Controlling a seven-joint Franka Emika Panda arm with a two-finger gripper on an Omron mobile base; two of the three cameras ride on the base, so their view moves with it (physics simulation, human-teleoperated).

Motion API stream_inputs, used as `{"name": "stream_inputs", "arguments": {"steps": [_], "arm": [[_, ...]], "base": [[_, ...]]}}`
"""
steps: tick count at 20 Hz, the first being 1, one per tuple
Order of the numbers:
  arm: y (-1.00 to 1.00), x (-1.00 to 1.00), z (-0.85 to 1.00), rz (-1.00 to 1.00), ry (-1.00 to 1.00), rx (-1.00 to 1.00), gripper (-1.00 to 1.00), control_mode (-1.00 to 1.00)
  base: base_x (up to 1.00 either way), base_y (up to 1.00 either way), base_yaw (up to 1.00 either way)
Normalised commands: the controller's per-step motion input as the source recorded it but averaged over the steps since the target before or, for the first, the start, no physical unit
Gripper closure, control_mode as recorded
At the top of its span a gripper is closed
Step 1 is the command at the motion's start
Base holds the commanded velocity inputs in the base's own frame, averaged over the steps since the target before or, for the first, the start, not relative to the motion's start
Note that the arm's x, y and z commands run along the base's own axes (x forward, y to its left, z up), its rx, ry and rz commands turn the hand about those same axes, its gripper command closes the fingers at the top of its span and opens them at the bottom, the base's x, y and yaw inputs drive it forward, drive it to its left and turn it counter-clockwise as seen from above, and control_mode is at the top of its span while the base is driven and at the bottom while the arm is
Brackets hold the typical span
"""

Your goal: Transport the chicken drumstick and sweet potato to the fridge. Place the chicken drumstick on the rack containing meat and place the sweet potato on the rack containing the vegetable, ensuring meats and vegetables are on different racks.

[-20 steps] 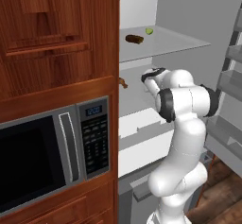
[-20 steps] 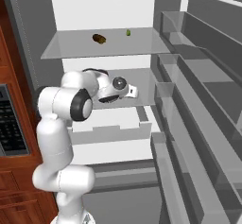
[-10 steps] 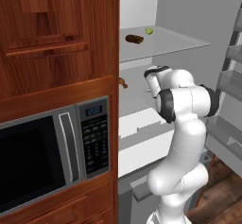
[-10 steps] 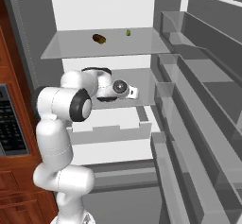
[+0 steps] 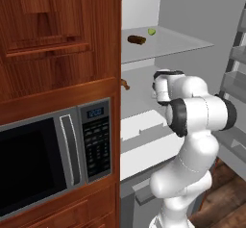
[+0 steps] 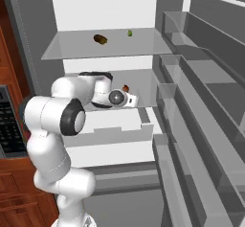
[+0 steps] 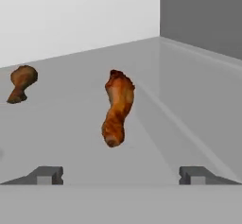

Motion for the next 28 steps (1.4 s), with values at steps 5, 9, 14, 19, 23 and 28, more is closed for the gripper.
{"name": "stream_inputs", "arguments": {"steps": [5, 9, 14, 19, 23, 28], "arm": [[0.0, -0.61, 0.54, -0.06, 0.0, 0.0, -1.0, -1.0], [0.0, -0.42, 0.95, -0.07, 0.0, 0.0, -1.0, -1.0], [0.0, -0.5, 0.85, -0.07, 0.04, 0.0, -1.0, -1.0], [0.0, -0.79, 0.65, -0.1, 0.03, 0.0, -1.0, -1.0], [0.0, -0.73, 0.9, -0.12, 0.03, 0.0, -1.0, -1.0], [0.0, -0.66, 1.0, -0.1, 0.0, 0.0, -1.0, -1.0]], "base": [[0.0, 0.0, 0.0], [0.0, 0.0, 0.0], [0.0, 0.0, 0.0], [0.0, 0.0, 0.0], [0.0, 0.0, 0.0], [0.0, 0.0, 0.0]]}}
